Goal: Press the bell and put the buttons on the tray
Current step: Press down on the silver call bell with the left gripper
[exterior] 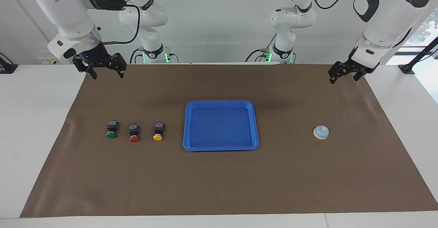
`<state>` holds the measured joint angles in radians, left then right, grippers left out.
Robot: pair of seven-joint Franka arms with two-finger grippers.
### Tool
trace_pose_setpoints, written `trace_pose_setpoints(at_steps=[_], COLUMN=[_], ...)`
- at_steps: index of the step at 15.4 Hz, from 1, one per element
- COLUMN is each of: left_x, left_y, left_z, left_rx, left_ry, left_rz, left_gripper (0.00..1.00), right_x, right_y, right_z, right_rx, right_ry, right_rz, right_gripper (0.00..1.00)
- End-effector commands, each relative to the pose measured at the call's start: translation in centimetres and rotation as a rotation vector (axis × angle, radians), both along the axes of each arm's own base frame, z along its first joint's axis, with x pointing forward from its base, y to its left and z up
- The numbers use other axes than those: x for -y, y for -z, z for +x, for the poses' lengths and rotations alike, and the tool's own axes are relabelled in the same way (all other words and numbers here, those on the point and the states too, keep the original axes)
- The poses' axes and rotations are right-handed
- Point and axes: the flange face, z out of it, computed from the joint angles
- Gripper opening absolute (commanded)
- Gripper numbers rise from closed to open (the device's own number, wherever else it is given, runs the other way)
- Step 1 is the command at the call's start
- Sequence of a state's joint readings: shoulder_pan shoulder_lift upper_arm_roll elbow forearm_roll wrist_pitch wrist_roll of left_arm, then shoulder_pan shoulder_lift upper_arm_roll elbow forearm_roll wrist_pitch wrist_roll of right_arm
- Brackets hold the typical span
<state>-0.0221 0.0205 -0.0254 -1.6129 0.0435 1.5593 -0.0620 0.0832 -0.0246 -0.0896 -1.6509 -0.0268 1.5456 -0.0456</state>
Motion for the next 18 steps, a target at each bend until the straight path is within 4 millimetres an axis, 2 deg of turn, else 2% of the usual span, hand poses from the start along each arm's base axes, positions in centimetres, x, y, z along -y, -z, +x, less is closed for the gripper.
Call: trace_pose_setpoints(at_steps=[1, 4, 5, 6, 7, 9, 11, 13, 15, 18], left_x=[0.3, -0.3, -0.4, -0.7, -1.2, -2.8, -3.6, -3.6, -3.7, -3.0], left_y=[-0.3, -0.3, 0.1, 0.9, 1.3, 3.7, 7.6, 11.9, 15.3, 19.1], left_z=[0.0, 0.1, 0.8, 0.8, 0.6, 0.9, 2.3, 3.6, 3.9, 4.5], left_rx=[0.015, 0.031, 0.074, 0.096, 0.092, 0.081, 0.085, 0.069, 0.099, 0.106], left_ry=[0.003, -0.019, -0.027, -0.039, -0.047, -0.070, -0.077, -0.069, -0.064, -0.049], left_rz=[0.024, 0.018, 0.017, 0.016, 0.015, 0.016, 0.014, 0.012, 0.008, 0.003], left_gripper=[1.00, 1.00, 1.00, 0.32, 0.00, 0.00, 0.00, 0.00, 0.00, 0.00], right_x=[0.4, 0.3, 0.4, 0.3, 0.4, 0.4, 0.4, 0.4, 0.3, 0.4], right_y=[-0.3, -0.3, -0.3, -0.3, -0.3, -0.3, -0.3, -0.3, -0.3, -0.3], right_z=[-0.4, -0.4, -0.4, -0.4, -0.4, -0.4, -0.4, -0.4, -0.4, -0.4], right_rx=[-0.008, -0.008, -0.008, -0.008, -0.008, -0.008, -0.008, -0.008, -0.008, -0.008], right_ry=[-0.004, -0.007, -0.006, -0.007, -0.004, -0.006, -0.006, -0.004, -0.006, -0.006], right_rz=[0.010, 0.010, 0.010, 0.010, 0.010, 0.010, 0.010, 0.010, 0.010, 0.010], right_gripper=[1.00, 1.00, 1.00, 1.00, 1.00, 1.00, 1.00, 1.00, 1.00, 1.00])
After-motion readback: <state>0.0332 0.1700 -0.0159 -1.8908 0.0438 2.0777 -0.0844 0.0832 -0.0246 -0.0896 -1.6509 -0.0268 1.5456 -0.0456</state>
